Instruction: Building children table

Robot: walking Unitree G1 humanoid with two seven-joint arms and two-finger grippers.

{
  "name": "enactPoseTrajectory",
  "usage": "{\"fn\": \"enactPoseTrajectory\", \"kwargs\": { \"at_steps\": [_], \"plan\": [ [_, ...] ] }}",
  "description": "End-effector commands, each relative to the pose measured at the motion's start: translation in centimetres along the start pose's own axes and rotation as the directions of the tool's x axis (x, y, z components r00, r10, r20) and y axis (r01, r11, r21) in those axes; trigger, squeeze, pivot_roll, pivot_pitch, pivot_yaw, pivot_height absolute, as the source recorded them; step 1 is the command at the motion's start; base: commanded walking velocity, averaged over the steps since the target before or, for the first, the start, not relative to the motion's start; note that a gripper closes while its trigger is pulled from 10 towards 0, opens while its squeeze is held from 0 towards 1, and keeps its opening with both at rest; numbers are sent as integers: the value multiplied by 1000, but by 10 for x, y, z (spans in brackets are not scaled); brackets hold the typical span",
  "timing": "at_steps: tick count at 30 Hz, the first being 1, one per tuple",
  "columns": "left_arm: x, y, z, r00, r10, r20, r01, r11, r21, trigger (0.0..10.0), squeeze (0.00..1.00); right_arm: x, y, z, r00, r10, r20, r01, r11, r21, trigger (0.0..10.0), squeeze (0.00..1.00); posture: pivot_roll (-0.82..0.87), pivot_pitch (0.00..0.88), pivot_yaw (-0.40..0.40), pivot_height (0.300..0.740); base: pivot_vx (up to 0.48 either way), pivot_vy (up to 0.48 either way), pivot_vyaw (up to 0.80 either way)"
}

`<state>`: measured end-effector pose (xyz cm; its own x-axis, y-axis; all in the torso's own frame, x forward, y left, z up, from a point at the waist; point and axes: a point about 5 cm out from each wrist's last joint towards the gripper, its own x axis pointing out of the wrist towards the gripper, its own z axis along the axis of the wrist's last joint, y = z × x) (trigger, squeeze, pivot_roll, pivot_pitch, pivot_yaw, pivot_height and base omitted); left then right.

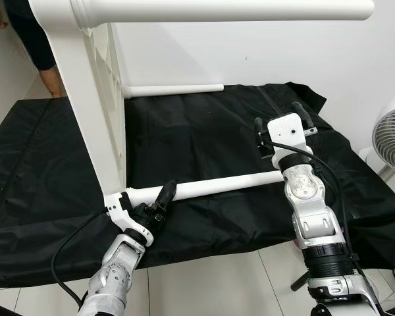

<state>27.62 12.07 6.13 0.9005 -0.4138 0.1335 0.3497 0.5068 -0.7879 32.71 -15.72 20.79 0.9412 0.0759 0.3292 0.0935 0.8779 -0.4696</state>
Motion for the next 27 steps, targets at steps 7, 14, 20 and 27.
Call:
{"fn": "enactPoseTrajectory", "kwargs": {
  "at_steps": [7,14,20,27],
  "plan": [
    [34,-152,71,877,-337,-342,452,341,824,10000,0,-2,8,-14,996,23,-86,-8,984,176,10000,0,62,106,-87,740,0,0,0],
    [34,-152,71,877,-337,-342,452,341,824,10000,0,-2,8,-14,996,23,-86,-8,984,176,10000,0,62,106,-87,740,0,0,0],
    [34,-152,71,877,-337,-342,452,341,824,10000,0,-2,8,-14,996,23,-86,-8,984,176,10000,0,62,106,-87,740,0,0,0],
    [34,-152,71,877,-337,-342,452,341,824,10000,0,-2,8,-14,996,23,-86,-8,984,176,10000,0,62,106,-87,740,0,0,0]
  ]
}}
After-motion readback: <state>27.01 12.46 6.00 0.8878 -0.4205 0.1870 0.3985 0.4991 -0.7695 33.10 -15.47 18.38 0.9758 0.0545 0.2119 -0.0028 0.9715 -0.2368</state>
